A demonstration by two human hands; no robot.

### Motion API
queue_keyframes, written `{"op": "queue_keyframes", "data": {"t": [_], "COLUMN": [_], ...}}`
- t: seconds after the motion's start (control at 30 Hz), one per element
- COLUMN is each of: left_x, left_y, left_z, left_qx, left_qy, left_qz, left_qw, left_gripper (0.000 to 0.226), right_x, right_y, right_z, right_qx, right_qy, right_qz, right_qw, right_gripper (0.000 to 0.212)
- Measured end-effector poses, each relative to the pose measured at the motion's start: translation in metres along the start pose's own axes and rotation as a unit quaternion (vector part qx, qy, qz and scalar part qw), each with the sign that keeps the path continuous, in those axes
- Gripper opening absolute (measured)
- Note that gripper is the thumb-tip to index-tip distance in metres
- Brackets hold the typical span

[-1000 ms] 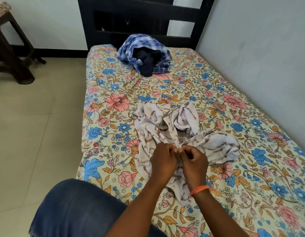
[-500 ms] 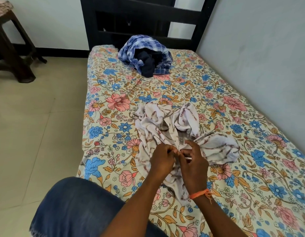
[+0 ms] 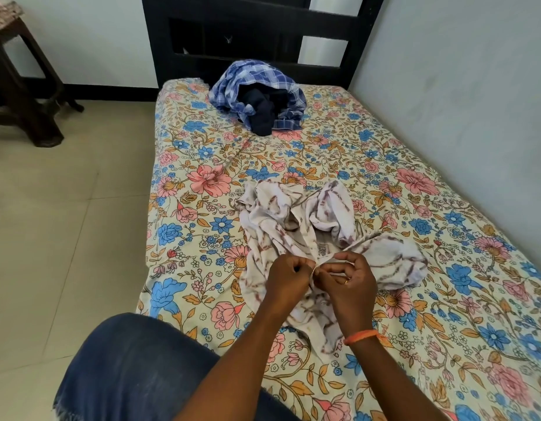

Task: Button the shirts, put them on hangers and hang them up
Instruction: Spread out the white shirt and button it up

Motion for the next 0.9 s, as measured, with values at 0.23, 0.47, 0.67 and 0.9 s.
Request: {"op": "queue_keyframes", "data": {"t": [0.23, 0.47, 0.67, 0.9], "left_x": [0.012, 0.014, -0.005, -0.023], "left_y": [-0.001, 0.002, 0.005, -0.001], "left_z": [0.006, 0.004, -0.002, -0.004], "left_qx": [-0.006, 0.009, 0.025, 0.023], "left_qy": [-0.03, -0.044, 0.016, 0.079], "left_qz": [-0.008, -0.046, 0.008, 0.064], "left_qw": [1.0, 0.998, 1.0, 0.995], "left_gripper": [0.019, 0.031, 0.023, 0.024], "right_x": [-0.006, -0.007, 0.013, 0.031], "right_y": [-0.004, -0.008, -0.006, -0.009], "right_z": [0.004, 0.009, 0.001, -0.002], "right_qx": [0.014, 0.008, 0.006, -0.021], "right_qy": [0.052, 0.074, 0.004, -0.117], "right_qz": [0.04, 0.058, 0.006, -0.082], "right_qw": [0.998, 0.995, 1.0, 0.989], "right_gripper": [0.036, 0.027, 0.033, 0.034]}}
Point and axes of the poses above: each hand's wrist, its own z-axis away from the middle knuckle, its own y-axis out of the back of the hand, x = y × z, the point moved 10 cm from there along -z, towards the middle knuckle, and after that the axes turned 6 degrees about -y, right-handed, at the moved point
